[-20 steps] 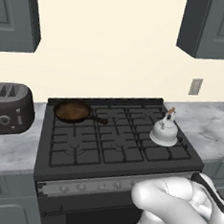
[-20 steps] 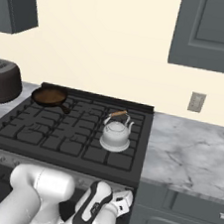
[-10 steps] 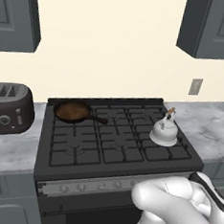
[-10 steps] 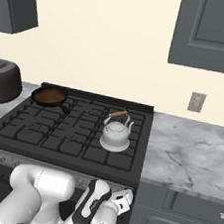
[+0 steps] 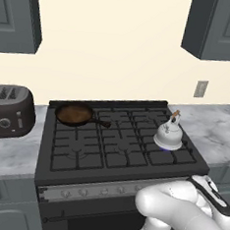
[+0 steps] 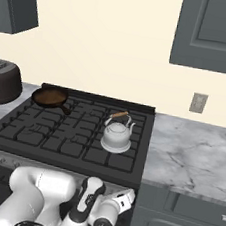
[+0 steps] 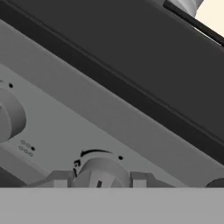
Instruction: Pick the kettle from the counter and place it on a stove burner. Then turn the burner on.
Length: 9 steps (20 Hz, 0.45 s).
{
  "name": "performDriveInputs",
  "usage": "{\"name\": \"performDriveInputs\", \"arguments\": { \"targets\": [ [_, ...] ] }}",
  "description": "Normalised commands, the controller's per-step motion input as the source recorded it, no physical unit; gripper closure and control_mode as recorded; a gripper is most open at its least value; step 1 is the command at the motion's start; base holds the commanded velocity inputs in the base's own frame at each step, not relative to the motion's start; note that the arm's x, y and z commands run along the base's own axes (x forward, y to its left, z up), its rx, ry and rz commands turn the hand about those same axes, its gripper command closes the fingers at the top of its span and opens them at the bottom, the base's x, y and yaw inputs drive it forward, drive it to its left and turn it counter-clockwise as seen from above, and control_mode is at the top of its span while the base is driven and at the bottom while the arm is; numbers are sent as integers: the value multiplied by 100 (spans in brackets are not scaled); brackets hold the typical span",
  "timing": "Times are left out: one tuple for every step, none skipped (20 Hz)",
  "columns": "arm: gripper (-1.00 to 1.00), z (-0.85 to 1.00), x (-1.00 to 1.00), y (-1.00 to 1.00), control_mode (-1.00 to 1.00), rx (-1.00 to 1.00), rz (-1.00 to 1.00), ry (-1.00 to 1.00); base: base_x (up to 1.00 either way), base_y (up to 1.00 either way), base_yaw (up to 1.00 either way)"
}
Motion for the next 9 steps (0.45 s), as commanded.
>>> {"name": "performDriveInputs", "arguments": {
  "targets": [
    [100, 0, -5, 4, -100, -38, 44, 0, 0, 0, 0],
    [100, 0, -3, 3, -100, -38, 45, 0, 0, 0, 0],
    [100, 0, -4, 2, -100, -38, 46, 0, 0, 0, 0],
    [100, 0, -8, 3, -100, -37, 47, 0, 0, 0, 0],
    [100, 0, -11, 4, -100, -37, 47, -3, 0, 0, 0],
    [100, 0, -14, 3, -100, -39, 47, -8, 0, 0, 0],
    [100, 0, -15, 2, -100, -38, 47, -12, 0, 0, 0],
    [100, 0, -14, 0, -100, -38, 48, -14, 0, 0, 0],
    [100, 0, -12, 0, -100, -38, 49, -15, 0, 0, 0]
  ]
}}
